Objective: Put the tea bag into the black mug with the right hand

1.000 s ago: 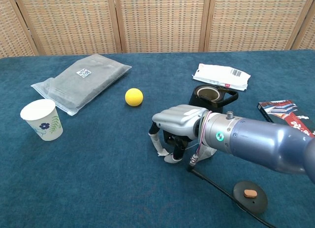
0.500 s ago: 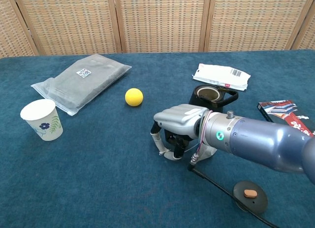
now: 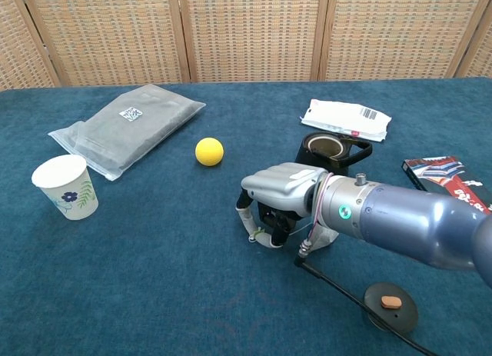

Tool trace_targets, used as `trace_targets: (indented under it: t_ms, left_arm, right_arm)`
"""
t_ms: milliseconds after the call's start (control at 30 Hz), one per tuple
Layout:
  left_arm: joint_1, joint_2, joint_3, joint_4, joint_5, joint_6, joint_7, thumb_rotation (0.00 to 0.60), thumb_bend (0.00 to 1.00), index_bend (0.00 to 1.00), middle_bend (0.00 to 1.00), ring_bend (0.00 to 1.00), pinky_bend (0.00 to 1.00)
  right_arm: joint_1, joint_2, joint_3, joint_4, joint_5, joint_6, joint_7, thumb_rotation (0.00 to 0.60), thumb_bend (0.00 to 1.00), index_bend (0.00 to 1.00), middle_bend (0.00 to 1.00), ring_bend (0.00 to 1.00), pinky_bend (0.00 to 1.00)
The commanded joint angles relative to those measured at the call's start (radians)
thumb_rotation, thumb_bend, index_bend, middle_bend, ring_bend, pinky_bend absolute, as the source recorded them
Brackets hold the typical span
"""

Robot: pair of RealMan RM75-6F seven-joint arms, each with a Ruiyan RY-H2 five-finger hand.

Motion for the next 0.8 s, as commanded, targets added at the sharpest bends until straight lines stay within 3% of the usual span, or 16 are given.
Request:
trace_targets:
  t_ms: [33,400,800]
  left_arm:
    - [0.0,0.0,0.0,-0.001,0.0,0.0,0.0,0.6,0.36,0.0,0.0,0.0,0.0]
    - [0.003,0.003,0.001,-0.006,0.002,0.005,0.002,0.6,0.36,0.0,0.0,0.0,0.0]
    - [0.006,0.008,0.009,-0.029,0.015,0.009,0.011,0.6,0.36,0.0,0.0,0.0,0.0]
  right_arm:
    - [-0.001,0.0,0.0,0.0,-0.001,0.0,0.002,0.6,0.6,0.59,0.97,0.96,0.98]
    - [-0.01,0.019,0.003,-0.021,-0.016,0.013,0.014,0.6,0.61,0.6,0.97,0.96,0.98]
    - [-0.042,0.122,0.024,-0.129,-0.054,0.074,0.037,0.6,0.61,0.61,0.97,0.96,0.98]
